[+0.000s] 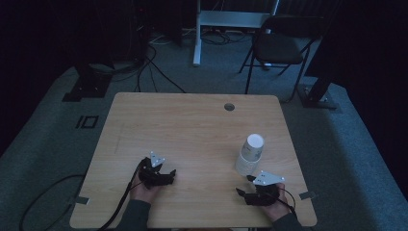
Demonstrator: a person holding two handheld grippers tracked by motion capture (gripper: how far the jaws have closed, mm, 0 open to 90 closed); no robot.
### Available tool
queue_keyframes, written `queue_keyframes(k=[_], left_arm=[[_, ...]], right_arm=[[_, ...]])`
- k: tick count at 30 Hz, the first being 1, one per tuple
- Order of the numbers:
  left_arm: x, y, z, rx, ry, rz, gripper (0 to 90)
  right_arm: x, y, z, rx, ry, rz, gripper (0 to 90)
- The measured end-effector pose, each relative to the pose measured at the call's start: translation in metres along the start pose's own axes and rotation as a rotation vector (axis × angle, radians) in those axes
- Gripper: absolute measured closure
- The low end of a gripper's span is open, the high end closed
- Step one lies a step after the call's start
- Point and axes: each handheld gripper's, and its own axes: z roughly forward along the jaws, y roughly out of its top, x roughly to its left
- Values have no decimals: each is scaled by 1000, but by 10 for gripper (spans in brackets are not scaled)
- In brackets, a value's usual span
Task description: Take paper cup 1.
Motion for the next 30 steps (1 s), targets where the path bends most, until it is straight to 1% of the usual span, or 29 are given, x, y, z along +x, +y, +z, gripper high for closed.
queue_keyframes(k=[3,5,8,9,10,11,12,16,18,19,21,22,23,26,27,30], left_arm=[[0,0,0,0,0,0,144],[0,0,0,0,0,0,144],[0,0,0,0,0,0,144],[0,0,0,0,0,0,144],[0,0,0,0,0,0,144],[0,0,0,0,0,0,144],[0,0,0,0,0,0,144],[0,0,0,1,0,0,144],[0,0,0,0,0,0,144],[0,0,0,0,0,0,144],[0,0,0,0,0,0,144],[0,0,0,0,0,0,144],[0,0,0,0,0,0,144],[0,0,0,0,0,0,144],[0,0,0,-1,0,-1,144],[0,0,0,-1,0,-2,144]], right_arm=[[-1,2,-4,-2,4,14,308],[-1,2,-6,-2,7,11,319],[-2,5,-15,-13,5,17,317],[-2,6,-18,-18,-1,15,311],[-2,6,-18,-18,-1,15,311],[-2,8,-22,-22,-10,11,309],[-3,14,-30,-28,-24,2,298],[-1,29,-47,-39,-60,-52,309],[-1,38,-57,-57,-71,-71,345],[-1,43,-62,-69,-69,-74,394],[-2,52,-71,-90,-58,-85,445],[-2,56,-76,-101,-62,-87,477],[-3,62,-81,-109,-55,-86,509],[-6,74,-91,-140,-43,-74,554],[-6,78,-93,-147,-47,-71,570],[-8,92,-99,-173,-56,-89,609]])
